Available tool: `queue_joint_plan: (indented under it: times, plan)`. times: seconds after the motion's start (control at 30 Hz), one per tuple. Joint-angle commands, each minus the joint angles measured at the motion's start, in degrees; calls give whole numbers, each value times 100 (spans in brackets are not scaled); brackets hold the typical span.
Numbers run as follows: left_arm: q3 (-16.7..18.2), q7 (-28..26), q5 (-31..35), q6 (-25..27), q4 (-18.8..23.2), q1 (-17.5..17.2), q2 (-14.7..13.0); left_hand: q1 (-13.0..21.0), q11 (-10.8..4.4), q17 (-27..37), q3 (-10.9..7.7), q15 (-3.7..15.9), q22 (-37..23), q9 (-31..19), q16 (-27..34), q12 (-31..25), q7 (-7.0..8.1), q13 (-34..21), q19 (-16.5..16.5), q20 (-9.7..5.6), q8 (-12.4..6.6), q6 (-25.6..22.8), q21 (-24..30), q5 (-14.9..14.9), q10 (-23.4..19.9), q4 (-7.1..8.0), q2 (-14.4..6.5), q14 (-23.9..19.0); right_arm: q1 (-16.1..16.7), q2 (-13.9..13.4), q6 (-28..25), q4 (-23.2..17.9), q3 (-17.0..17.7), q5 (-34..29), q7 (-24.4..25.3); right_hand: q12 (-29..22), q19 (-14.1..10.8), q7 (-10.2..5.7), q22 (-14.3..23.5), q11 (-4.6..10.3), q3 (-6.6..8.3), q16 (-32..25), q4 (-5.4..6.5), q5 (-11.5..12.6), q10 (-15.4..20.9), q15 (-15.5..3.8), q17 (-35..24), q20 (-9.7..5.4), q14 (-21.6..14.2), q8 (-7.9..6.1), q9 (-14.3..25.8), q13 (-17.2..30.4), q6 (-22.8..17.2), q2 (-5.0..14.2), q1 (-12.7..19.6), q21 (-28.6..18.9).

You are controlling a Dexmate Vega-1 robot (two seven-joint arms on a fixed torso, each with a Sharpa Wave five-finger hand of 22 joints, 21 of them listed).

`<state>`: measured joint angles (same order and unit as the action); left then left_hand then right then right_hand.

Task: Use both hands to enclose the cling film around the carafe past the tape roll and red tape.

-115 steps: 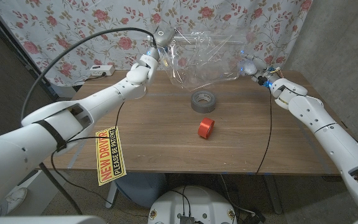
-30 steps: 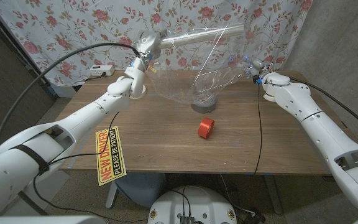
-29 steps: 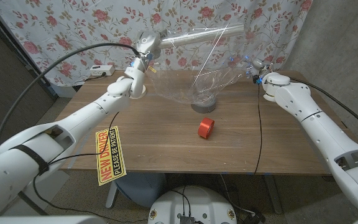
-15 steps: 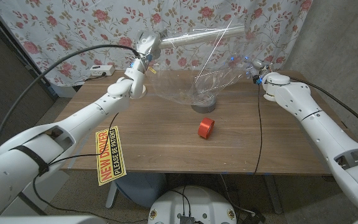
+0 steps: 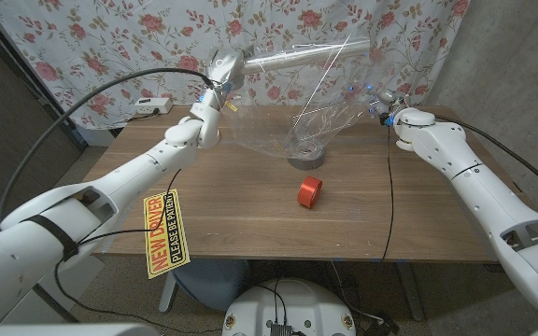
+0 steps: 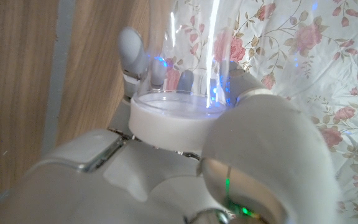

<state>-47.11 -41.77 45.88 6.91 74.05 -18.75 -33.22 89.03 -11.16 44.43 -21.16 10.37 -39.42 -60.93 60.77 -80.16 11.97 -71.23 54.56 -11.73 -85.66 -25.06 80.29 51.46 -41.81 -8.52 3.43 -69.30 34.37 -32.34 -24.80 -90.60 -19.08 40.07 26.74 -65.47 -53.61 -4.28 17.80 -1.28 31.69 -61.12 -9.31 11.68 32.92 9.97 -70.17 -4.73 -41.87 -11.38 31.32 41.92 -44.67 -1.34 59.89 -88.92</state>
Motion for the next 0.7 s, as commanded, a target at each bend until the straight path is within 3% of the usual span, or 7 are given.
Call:
queue_joint_plan:
  times: [0.03,0.7]
  plan:
    - [-40,-23,5,40,18,-4,3,31,-26,4,-23,237,-49,-897,30,-1066,0,-28,23,-11,-181,-11,-2,31,-26,8,-28,-305,-6,-16,-15,19,12,-16,-25,-10,156,180,15,582,-25,-1648,5,7,622,-2221,-23,-782,-1696,2,18,-1,-157,959,892,-7]
    - [-119,-139,30,-32,-134,72,51,25,-28,-10,2,235,11,-873,10,-1067,5,-29,29,-27,-152,-10,-4,12,-36,12,-33,-276,-121,28,-32,86,-27,-84,-30,-23,168,167,19,574,-25,-1647,6,7,599,-2222,-23,-781,-1689,3,11,22,-159,961,887,-8]
